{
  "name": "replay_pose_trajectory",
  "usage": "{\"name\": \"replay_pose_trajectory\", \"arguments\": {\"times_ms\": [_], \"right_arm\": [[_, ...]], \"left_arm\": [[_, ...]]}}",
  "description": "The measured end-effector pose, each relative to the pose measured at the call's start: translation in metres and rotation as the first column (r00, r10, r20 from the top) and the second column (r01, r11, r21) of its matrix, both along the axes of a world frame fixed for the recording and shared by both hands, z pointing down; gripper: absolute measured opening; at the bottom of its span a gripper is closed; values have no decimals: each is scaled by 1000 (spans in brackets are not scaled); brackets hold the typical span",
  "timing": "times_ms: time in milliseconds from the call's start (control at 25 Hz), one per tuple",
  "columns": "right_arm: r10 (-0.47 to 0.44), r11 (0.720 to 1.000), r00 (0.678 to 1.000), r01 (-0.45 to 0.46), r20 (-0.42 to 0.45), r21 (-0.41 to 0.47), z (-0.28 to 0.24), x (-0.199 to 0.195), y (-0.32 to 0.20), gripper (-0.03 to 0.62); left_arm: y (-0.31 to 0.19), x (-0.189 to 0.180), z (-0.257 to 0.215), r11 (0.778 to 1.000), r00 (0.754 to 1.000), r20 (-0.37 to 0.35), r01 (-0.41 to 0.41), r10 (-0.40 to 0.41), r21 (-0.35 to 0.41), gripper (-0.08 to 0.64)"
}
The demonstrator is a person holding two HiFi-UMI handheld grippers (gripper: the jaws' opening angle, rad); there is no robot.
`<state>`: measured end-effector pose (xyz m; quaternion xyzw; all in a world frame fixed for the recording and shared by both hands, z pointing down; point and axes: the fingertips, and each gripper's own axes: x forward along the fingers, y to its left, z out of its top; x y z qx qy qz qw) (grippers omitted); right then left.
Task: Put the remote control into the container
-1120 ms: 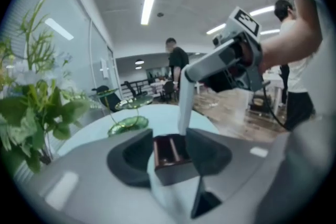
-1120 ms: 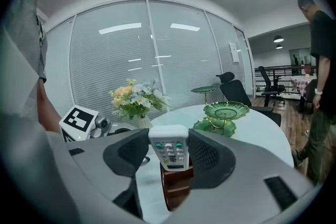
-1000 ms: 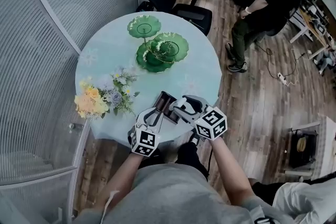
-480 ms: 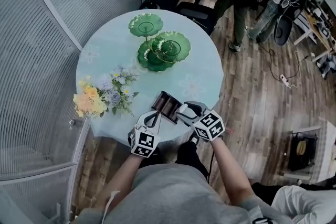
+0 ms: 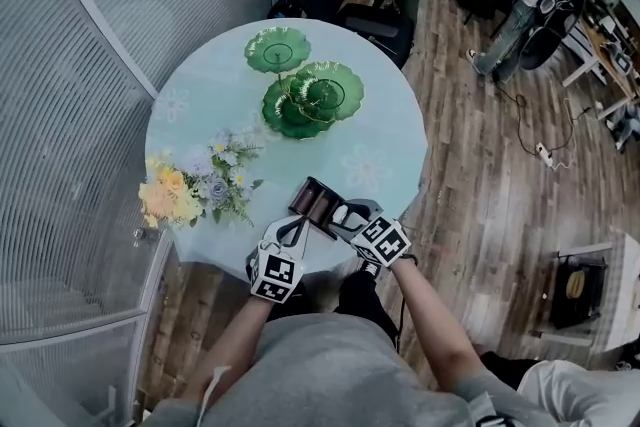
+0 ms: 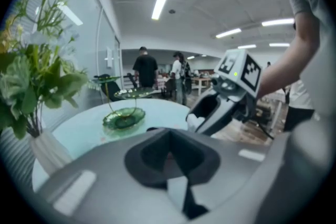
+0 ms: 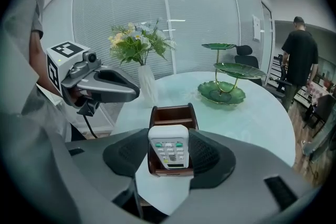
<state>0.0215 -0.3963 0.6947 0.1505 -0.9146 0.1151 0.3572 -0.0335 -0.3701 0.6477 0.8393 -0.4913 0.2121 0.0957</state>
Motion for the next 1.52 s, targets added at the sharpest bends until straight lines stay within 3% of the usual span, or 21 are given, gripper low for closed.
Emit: {"name": "replay_pose_trajectory", "arguments": {"times_ms": [240, 680, 840, 960, 1200, 1400, 1520], "right_arm": [[-32, 999, 998, 31, -52, -22, 23, -2, 0, 245], [5, 999, 1000, -6, -22, -41, 29, -11, -8, 245], [-13, 1000, 1000, 12, -20, -6, 27, -9, -7, 245], [-5, 1000, 1000, 5, 14, 17, 21, -6, -4, 245], [126, 991, 981, -132, 149, 28, -13, 8, -7, 243], [171, 982, 963, -185, 208, 50, -34, 16, 4, 44], [171, 981, 963, -186, 208, 56, -36, 18, 15, 18]], "left_arm": [[-2, -7, 0, 1000, 1000, -3, 22, -22, -2, 0], [-4, -5, 2, 1000, 1000, -12, 13, -13, -6, 0], [-7, -2, 2, 1000, 1000, -15, 13, -13, -1, 0], [-10, -2, -2, 1000, 999, -27, 17, -17, 7, 0], [-12, 0, -8, 1000, 999, -52, -2, 2, 11, 0], [-11, 7, -11, 999, 997, -62, -37, 38, 21, 0], [-7, 13, -13, 998, 996, -63, -62, 63, 24, 0]]}}
